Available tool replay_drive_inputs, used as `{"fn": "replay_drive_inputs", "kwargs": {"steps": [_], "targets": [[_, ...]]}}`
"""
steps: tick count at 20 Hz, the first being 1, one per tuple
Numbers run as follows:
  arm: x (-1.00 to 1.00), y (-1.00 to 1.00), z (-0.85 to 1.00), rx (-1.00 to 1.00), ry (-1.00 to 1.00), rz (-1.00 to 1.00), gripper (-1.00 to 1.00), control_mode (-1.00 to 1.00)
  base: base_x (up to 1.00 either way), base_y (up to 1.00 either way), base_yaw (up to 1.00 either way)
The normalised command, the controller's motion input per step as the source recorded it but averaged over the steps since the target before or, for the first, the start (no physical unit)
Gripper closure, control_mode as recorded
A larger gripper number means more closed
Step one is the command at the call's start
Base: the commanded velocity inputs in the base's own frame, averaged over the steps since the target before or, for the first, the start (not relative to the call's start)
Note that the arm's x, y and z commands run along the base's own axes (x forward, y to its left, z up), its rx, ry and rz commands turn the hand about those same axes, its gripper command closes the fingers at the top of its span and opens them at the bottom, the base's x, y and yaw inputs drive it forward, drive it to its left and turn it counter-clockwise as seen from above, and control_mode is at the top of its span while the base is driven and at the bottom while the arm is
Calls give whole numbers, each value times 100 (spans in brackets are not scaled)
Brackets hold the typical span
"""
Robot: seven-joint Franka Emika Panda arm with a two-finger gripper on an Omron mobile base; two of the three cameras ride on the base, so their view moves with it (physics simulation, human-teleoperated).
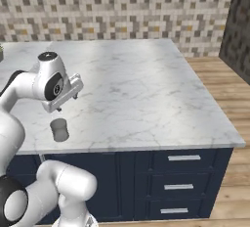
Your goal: Move the glass cup from next to the sink to the open cabinet. Then, move the bowl with the lemon to the fridge to clear the area for faucet cleaning.
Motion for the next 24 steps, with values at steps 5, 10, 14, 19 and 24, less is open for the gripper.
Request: {"fn": "replay_drive_inputs", "kwargs": {"steps": [5,10,14,19,24], "targets": [[-49,-16,-13,5,1,62,-100,-100,0,0,0],[-27,0,-33,0,0,95,-100,-100,0,0,0],[1,0,-49,-3,-2,94,-100,-100,0,0,0],[1,-16,-22,3,-15,56,-100,-100,0,0,0],[34,1,-9,-5,-17,25,-100,-100,0,0,0]]}}
